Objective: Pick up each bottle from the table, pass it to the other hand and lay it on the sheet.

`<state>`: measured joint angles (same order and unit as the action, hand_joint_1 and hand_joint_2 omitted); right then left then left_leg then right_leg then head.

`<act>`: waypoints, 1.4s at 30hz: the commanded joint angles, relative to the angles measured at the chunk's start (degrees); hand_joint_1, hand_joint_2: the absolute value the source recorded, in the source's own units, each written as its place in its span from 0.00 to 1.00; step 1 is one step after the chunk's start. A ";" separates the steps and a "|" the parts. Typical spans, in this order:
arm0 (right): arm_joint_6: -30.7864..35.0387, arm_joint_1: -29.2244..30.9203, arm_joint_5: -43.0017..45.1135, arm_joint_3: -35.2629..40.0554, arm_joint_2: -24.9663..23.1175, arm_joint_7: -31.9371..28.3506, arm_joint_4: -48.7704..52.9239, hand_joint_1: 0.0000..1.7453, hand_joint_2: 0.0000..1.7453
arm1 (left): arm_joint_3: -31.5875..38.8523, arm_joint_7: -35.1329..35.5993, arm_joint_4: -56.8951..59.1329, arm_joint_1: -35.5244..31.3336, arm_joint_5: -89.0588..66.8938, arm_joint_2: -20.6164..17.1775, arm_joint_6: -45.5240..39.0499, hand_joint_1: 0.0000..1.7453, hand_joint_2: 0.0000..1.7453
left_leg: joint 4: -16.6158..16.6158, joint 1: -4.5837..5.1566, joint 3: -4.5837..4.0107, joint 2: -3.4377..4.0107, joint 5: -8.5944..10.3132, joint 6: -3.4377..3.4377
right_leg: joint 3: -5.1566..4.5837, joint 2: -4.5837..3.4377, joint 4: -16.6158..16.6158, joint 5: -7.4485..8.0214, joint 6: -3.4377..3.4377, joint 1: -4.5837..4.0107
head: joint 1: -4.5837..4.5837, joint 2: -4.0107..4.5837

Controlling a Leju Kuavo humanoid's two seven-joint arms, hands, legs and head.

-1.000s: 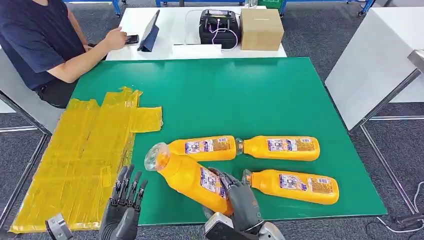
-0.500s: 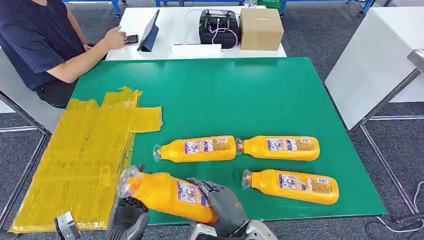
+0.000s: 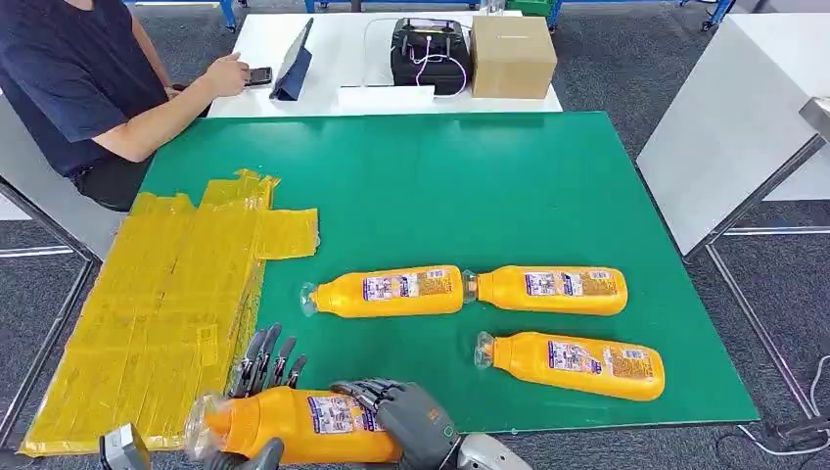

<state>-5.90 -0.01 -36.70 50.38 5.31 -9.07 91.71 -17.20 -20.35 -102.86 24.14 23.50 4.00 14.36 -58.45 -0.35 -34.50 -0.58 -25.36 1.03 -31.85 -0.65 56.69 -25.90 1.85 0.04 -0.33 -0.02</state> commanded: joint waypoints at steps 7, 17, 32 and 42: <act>-1.16 1.51 0.01 5.77 3.06 -1.65 -2.72 1.00 1.00 | -0.51 -0.30 1.44 -0.97 1.34 -1.44 0.60 1.00 1.00 | 0.12 -0.02 0.21 -0.02 0.00 -0.05 | 0.25 0.14 -0.14 -0.02 -0.02 -0.03 | 0.00 0.00; -1.59 3.06 1.04 6.64 1.98 -0.94 -2.88 0.99 1.00 | -0.23 -0.13 1.30 -2.48 2.40 -0.90 1.05 1.00 1.00 | 0.08 -0.01 0.14 -0.02 0.01 -0.04 | 0.17 0.12 -0.09 -0.01 -0.02 -0.02 | 0.00 0.00; 6.64 -2.73 -2.28 -3.60 1.28 8.43 5.72 0.00 0.00 | 5.01 -0.27 -5.61 0.80 -18.26 3.33 -12.45 1.00 1.00 | -0.04 -0.03 -0.06 0.06 -0.03 -0.03 | -0.02 0.01 0.02 -0.02 -0.01 -0.04 | 0.00 0.00; 10.25 -6.53 -2.36 -11.69 5.21 12.25 14.22 0.00 0.00 | 17.12 -3.23 -11.81 -0.35 -49.05 5.33 -28.33 1.00 1.00 | 0.00 0.00 -0.02 -0.02 0.01 0.02 | 0.03 0.12 -0.02 -0.02 0.02 -0.01 | 0.02 0.00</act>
<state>3.48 -4.62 -38.49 44.33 7.60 2.16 100.89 -9.88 -21.44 -111.51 24.78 -13.32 6.23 -7.10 -58.45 -0.33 -34.56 -0.60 -25.34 1.06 -31.90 -0.61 56.69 -25.89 1.86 0.04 -0.31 -0.02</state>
